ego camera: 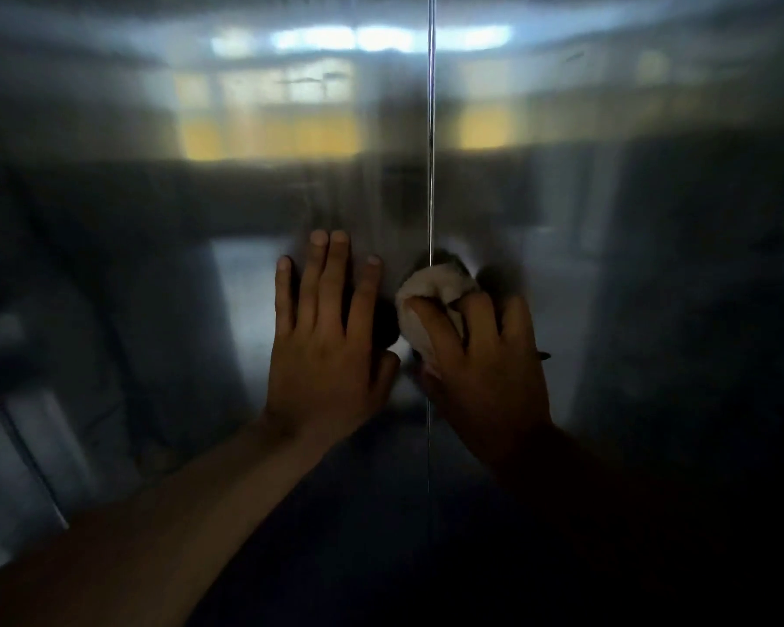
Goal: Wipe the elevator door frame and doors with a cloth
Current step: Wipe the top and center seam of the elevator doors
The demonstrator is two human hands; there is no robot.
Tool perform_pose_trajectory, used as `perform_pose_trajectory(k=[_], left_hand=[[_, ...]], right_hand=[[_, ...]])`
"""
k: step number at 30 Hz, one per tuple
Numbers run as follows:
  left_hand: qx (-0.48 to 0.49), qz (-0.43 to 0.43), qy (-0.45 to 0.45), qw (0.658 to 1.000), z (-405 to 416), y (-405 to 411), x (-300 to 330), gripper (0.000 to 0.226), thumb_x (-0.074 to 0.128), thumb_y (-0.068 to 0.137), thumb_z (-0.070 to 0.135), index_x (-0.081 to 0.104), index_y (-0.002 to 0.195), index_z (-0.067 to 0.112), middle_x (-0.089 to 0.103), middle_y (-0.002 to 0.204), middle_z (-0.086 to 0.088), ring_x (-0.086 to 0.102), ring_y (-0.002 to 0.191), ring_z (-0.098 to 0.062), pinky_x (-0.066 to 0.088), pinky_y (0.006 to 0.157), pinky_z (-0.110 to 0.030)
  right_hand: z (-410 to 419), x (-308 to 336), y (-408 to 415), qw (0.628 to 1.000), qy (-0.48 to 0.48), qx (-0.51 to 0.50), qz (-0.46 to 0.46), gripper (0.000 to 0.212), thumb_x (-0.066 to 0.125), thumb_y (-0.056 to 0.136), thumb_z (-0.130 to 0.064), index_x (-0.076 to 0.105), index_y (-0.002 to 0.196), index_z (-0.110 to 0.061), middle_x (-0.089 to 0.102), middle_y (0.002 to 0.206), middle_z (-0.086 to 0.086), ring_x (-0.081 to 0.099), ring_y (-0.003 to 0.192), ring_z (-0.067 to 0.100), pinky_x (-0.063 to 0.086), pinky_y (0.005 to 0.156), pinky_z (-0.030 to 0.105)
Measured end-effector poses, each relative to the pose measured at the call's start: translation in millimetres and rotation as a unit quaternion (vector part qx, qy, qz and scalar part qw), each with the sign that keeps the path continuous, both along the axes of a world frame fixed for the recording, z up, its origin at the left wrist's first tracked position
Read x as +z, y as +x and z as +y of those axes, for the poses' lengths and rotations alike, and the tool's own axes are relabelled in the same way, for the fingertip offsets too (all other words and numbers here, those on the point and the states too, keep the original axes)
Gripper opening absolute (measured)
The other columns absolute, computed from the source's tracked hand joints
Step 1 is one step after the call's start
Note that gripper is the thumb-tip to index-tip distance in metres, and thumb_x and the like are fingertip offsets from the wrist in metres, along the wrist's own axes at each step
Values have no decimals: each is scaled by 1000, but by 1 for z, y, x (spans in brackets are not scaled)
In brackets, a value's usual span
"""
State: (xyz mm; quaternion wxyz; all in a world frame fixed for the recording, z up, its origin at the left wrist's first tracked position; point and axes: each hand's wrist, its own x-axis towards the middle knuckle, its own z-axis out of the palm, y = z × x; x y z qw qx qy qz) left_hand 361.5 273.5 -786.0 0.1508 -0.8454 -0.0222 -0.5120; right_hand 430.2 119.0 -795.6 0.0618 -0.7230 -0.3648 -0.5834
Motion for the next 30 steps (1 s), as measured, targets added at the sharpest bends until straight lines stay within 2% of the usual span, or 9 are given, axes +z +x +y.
perform_pose_trajectory(k=[2,4,8,12,15,19,22,25,30], left_hand=[[-2,14,-2,1000,-1,-2,-14,76,56,81,38,36,146,4,21,156,-28,9,148,-40,10,116,-64],[-1,21,-1,1000,-1,-5,-25,74,58,82,37,38,145,4,20,156,-28,9,148,-39,11,116,-63],[2,27,-1,1000,2,-8,-41,74,58,82,37,37,145,5,19,157,-27,8,149,-39,10,117,-62],[-6,58,-12,998,0,-16,-80,77,58,77,34,37,144,4,17,157,-26,7,149,-38,10,117,-62],[-5,101,-20,995,0,-31,-115,75,61,71,28,42,138,2,22,154,-26,13,147,-40,16,115,-62],[10,152,-28,988,4,-48,-163,77,61,67,30,45,136,1,38,142,-29,29,139,-45,21,113,-61],[36,190,-46,980,1,-57,-194,78,63,67,38,47,135,2,43,133,-27,39,125,-45,27,111,-57],[62,242,-60,966,-3,-65,-232,77,61,68,45,49,131,1,47,126,-27,45,110,-42,33,99,-53],[69,277,-90,954,-10,-75,-283,69,54,74,49,49,126,4,49,124,-27,48,104,-42,35,95,-53]], right_hand=[[-7,-31,1,998,-64,-21,-9,44,45,95,-18,45,139,-10,54,126,12,57,92,34,38,72,44],[-13,-58,-3,994,-99,-24,43,49,38,97,-18,34,146,-16,51,129,12,52,90,34,35,74,43],[-16,-77,-6,998,-38,-16,38,52,54,88,-21,48,139,-23,47,120,10,46,84,32,37,72,39],[-10,-88,-4,995,-45,-15,89,49,41,95,-21,40,143,-25,55,124,11,54,87,35,37,78,44],[-12,-106,-5,995,-35,17,91,51,52,86,-21,49,137,-24,56,118,12,49,84,35,39,73,43],[-17,-165,-10,990,-111,43,70,48,60,79,-16,60,126,-24,60,113,11,51,82,35,42,71,42],[-15,-190,-14,986,-90,39,138,49,60,78,-14,60,125,-24,61,119,13,55,84,39,46,74,44],[-9,-206,-14,983,-59,33,170,56,54,75,-13,54,130,-24,56,128,14,53,85,39,44,76,45],[-16,-251,-19,971,-90,40,217,52,59,76,-15,57,127,-23,56,128,15,52,95,44,46,82,49]])
